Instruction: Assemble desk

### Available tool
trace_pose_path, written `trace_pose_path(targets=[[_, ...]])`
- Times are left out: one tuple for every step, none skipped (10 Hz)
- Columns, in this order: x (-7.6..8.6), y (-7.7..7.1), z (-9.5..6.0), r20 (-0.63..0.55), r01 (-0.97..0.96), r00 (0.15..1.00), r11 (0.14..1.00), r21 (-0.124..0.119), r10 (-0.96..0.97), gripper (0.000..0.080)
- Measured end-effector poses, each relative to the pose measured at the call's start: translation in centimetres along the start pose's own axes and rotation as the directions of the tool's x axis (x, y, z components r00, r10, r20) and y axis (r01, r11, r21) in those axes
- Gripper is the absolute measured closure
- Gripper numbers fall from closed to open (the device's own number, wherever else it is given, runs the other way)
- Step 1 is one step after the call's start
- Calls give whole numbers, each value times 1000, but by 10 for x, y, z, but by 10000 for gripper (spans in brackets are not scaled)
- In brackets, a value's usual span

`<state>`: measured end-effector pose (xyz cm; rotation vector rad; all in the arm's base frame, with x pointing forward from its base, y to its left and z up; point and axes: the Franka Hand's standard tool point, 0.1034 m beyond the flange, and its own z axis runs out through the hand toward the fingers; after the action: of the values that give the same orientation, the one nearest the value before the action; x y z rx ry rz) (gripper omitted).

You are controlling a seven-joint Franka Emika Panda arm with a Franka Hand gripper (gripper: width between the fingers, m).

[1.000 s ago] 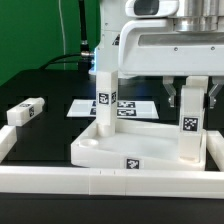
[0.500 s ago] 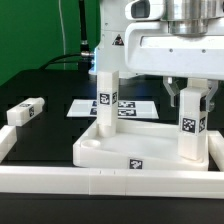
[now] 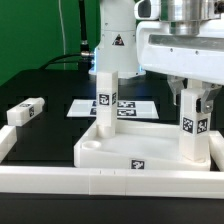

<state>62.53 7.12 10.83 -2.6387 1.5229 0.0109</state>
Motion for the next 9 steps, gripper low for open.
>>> trace_pose_path(targets=[[-1, 0, 0, 1, -40, 999, 999, 0, 40, 508], [-1, 0, 1, 1, -24, 1000, 1000, 0, 24, 508], [-2, 0, 1, 1, 6, 1000, 1000, -1, -6, 318], [-5, -1, 2, 3, 23, 1000, 1000, -4, -23, 188], [-8, -1, 2, 2, 82, 997, 997, -8, -82, 188], [-11, -2, 2, 2, 199, 980, 980, -9, -199, 162], [-15, -4, 3, 3, 274, 962, 962, -9, -274, 152], [-15, -4, 2, 3, 372, 928, 928, -7, -372, 152], [-15, -4, 3, 5, 439, 898, 898, -8, -439, 151]])
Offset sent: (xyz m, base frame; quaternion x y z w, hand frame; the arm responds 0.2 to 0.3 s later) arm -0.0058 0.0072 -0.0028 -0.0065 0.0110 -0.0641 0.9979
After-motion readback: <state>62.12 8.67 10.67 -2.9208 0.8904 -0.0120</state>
